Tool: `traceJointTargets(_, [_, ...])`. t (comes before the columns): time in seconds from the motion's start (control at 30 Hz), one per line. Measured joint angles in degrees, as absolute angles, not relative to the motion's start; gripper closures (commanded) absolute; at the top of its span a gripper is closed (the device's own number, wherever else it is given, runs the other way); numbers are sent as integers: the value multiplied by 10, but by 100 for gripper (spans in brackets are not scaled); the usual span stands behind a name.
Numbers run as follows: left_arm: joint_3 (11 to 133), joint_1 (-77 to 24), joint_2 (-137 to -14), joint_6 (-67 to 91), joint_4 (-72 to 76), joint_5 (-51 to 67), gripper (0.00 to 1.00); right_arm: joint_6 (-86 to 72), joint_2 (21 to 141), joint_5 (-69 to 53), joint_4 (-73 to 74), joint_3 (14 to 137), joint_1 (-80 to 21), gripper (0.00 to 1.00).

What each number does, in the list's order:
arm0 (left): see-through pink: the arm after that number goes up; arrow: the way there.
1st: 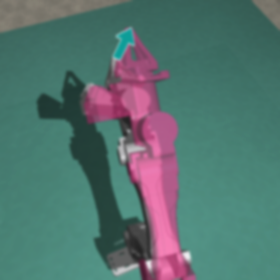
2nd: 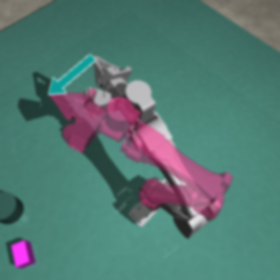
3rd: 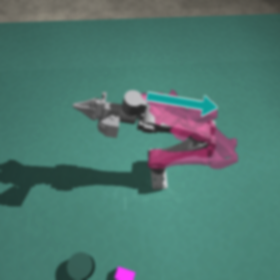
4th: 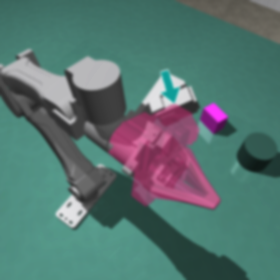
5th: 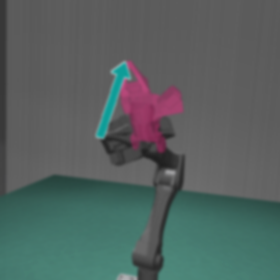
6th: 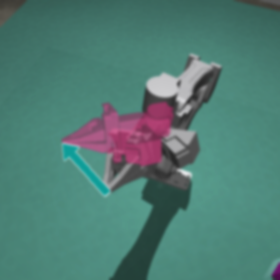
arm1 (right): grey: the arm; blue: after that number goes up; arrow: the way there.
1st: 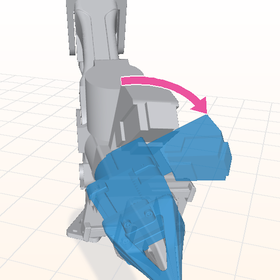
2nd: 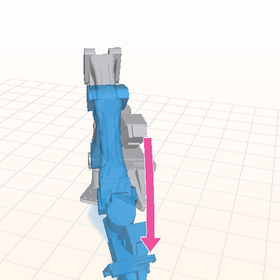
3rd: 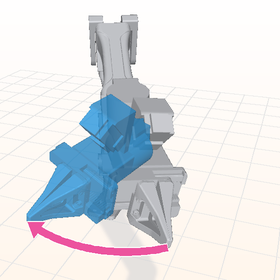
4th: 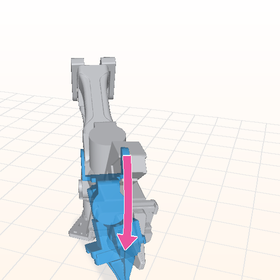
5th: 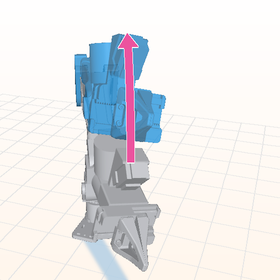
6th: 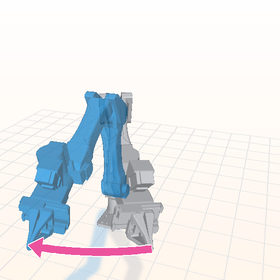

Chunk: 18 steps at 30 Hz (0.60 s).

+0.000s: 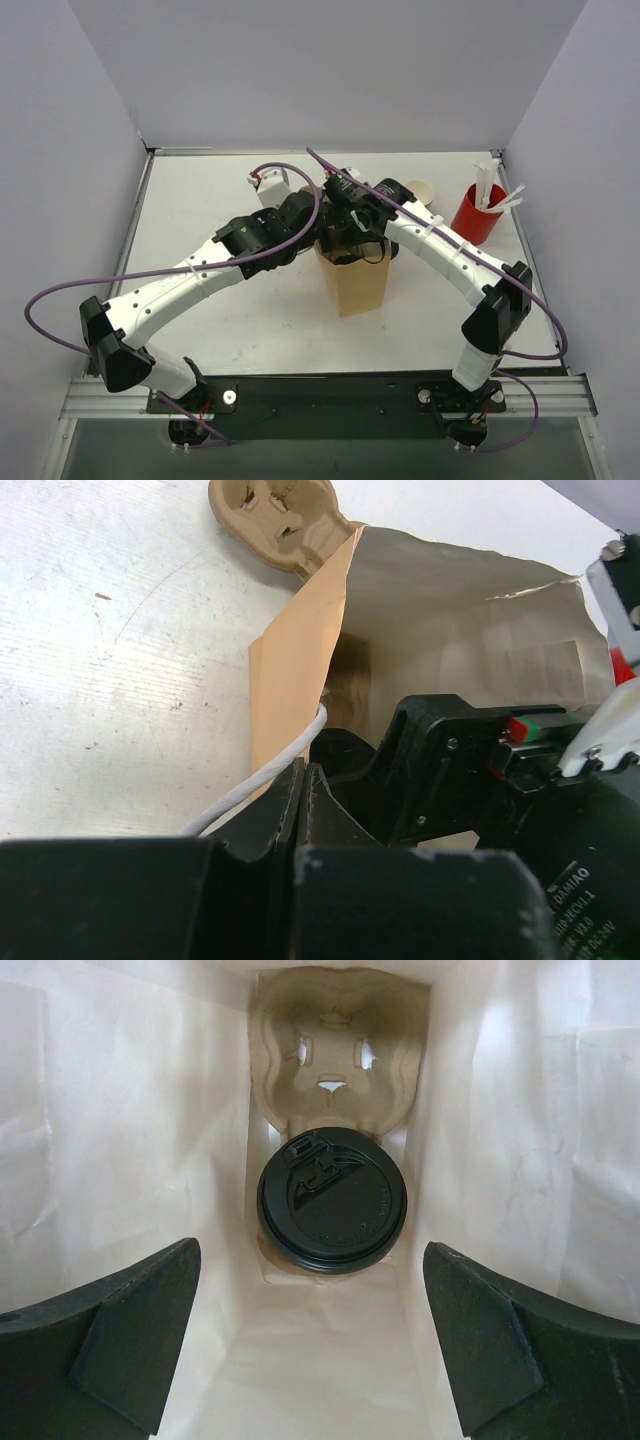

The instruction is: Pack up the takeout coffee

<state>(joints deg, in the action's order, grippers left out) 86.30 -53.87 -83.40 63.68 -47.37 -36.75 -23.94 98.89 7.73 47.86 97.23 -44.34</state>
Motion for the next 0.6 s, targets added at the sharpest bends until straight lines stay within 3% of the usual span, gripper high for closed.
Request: traceJointTargets(0.6, [867, -538, -835, 627, -478, -368, 100, -242, 970, 91, 481, 998, -443, 12])
